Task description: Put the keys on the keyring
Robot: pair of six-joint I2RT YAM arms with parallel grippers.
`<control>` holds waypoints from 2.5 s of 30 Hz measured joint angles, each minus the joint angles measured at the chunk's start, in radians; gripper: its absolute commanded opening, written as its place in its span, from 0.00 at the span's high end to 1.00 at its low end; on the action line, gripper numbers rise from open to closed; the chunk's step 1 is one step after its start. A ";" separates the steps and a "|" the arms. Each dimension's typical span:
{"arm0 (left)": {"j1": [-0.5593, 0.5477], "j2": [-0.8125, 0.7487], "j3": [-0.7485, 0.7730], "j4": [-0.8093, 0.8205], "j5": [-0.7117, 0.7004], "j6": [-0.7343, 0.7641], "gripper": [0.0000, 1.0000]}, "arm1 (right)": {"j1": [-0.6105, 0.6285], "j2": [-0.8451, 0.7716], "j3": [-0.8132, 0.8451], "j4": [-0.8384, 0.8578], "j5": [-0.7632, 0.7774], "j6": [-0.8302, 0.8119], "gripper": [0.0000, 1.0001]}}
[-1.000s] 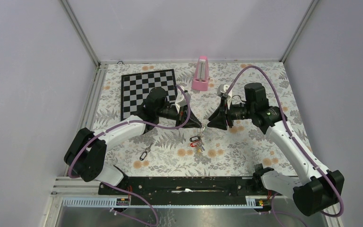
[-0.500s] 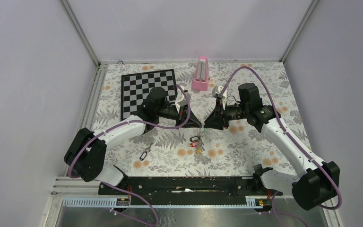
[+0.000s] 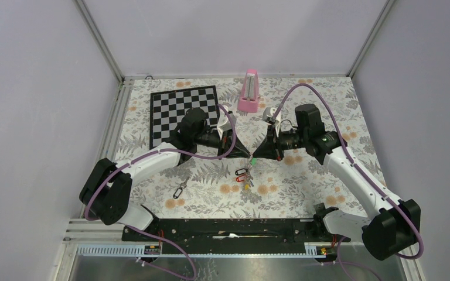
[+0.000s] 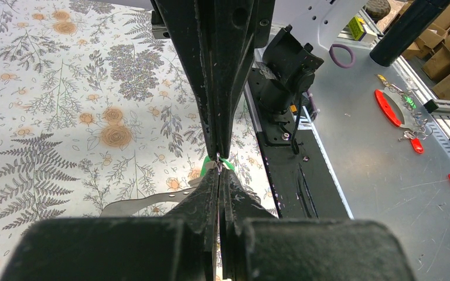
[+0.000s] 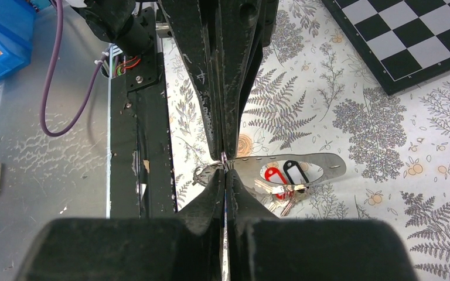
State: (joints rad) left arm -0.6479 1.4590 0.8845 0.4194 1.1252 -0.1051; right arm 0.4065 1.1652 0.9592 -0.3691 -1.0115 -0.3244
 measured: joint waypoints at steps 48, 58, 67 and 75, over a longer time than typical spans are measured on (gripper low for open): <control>0.035 -0.003 -0.045 0.515 0.105 -0.395 1.00 | -0.003 -0.108 0.049 -0.115 0.052 -0.085 0.45; 0.035 0.019 -0.068 0.672 0.099 -0.525 1.00 | -0.003 -0.053 0.069 -0.058 -0.013 -0.030 0.45; 0.035 0.031 -0.094 0.705 0.063 -0.551 1.00 | -0.003 -0.048 0.103 -0.034 -0.065 -0.010 0.47; 0.035 0.031 -0.097 0.718 0.031 -0.566 1.00 | -0.003 -0.042 0.095 0.018 -0.083 0.023 0.52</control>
State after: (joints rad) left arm -0.6128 1.4899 0.7876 1.1378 1.1564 -0.6712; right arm 0.4030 1.1236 1.0546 -0.3515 -1.0943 -0.3019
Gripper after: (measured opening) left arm 0.010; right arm 0.512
